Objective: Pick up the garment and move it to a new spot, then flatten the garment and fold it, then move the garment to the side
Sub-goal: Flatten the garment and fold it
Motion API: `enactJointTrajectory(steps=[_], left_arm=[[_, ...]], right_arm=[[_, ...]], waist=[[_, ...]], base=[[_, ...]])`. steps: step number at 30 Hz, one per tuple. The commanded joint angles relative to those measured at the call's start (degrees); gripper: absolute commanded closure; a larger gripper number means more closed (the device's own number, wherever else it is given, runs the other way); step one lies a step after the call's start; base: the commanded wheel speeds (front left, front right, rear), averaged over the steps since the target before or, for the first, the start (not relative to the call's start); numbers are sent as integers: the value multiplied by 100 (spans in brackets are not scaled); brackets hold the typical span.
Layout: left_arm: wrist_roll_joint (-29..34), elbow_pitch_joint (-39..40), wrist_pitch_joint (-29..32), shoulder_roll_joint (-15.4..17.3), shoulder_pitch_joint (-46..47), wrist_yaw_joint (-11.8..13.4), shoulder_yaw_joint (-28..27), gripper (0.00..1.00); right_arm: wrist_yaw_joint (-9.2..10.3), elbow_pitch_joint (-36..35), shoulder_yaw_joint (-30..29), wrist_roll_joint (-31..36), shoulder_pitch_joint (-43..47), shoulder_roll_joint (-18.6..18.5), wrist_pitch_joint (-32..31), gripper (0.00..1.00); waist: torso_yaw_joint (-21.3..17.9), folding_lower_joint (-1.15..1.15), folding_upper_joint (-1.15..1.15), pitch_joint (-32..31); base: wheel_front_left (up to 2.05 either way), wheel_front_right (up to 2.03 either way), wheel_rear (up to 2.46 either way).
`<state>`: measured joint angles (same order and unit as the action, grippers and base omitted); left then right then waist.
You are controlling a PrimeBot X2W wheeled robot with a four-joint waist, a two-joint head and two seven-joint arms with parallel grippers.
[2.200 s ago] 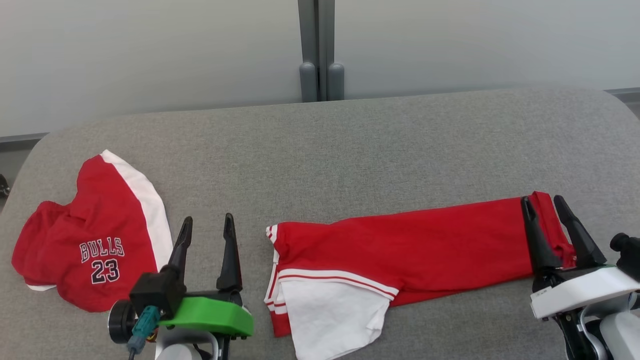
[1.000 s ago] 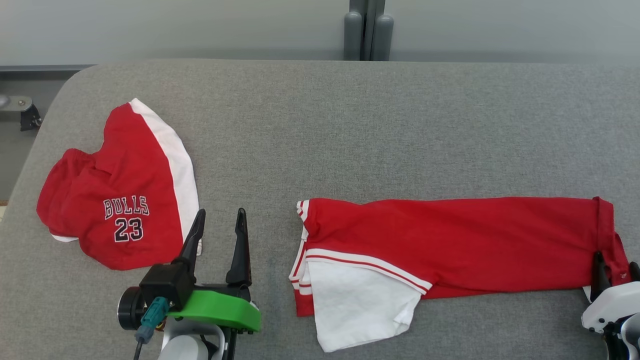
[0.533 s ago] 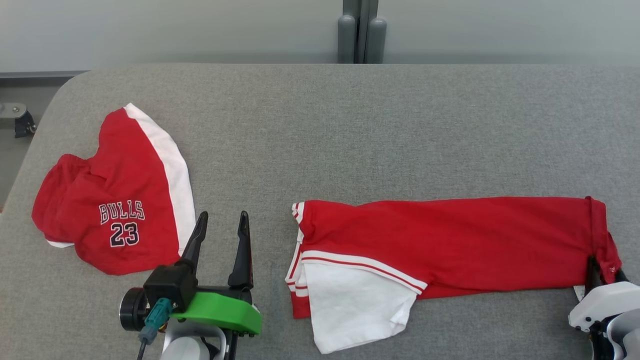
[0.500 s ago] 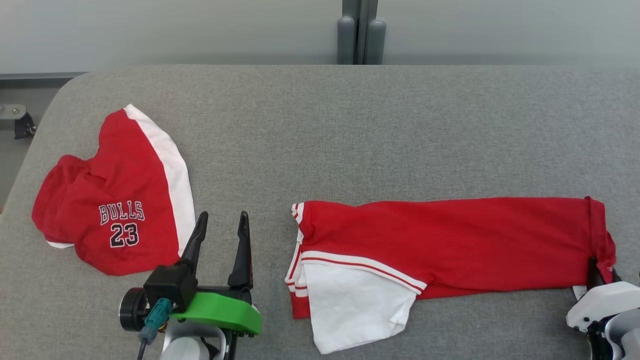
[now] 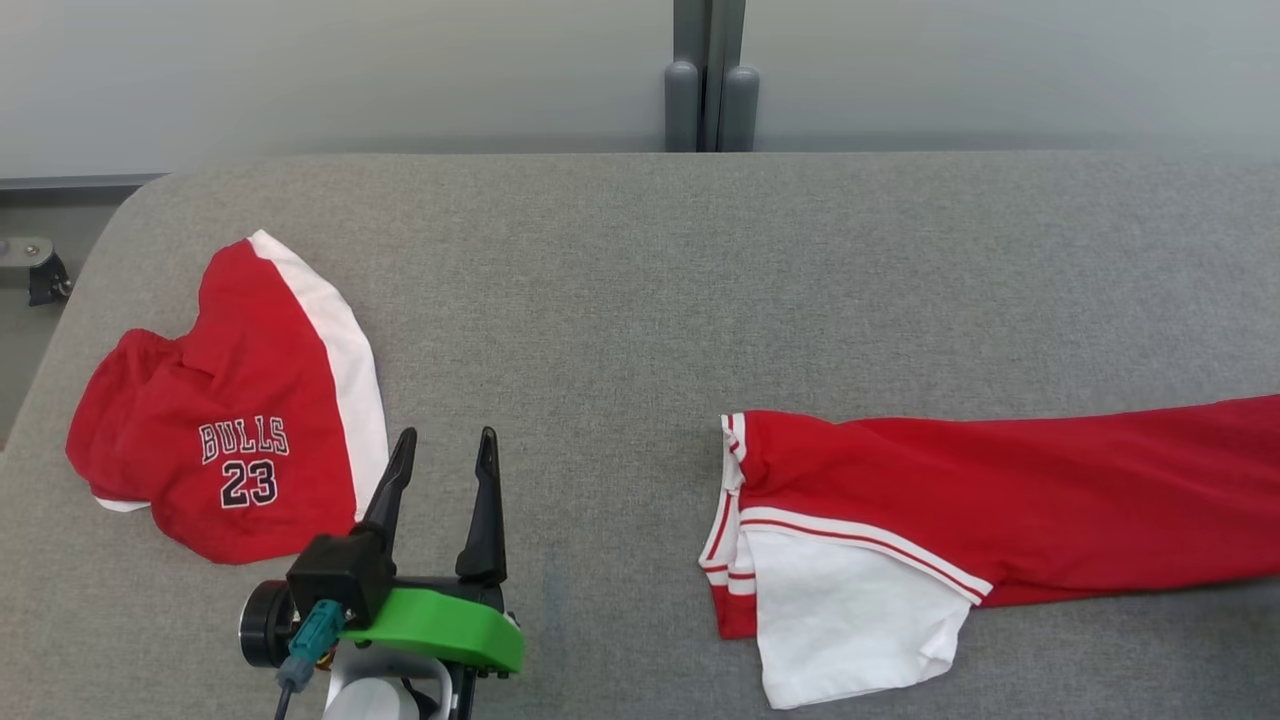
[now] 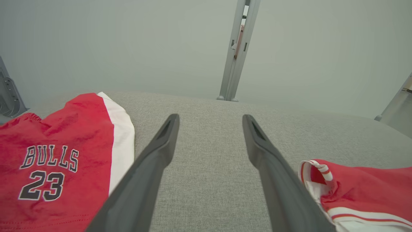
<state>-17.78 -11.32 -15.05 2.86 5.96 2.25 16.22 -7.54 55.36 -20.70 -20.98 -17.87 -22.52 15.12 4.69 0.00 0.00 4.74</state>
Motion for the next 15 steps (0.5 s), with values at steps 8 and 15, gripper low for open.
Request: enactJointTrajectory(steps=[8,15], left_arm=[[-146,10,-17,8,-254,88,-86,0],[-226,61,-16,8,-313,115,-89,0]], right_arm=[[11,-689,283,348,-14,369,3,100],[10,-1889,1296,-3,230,991,-261,100]], waist=[[-17,0,0,-336],[51,0,0,-488]], base=[[0,0,0],[0,0,0]])
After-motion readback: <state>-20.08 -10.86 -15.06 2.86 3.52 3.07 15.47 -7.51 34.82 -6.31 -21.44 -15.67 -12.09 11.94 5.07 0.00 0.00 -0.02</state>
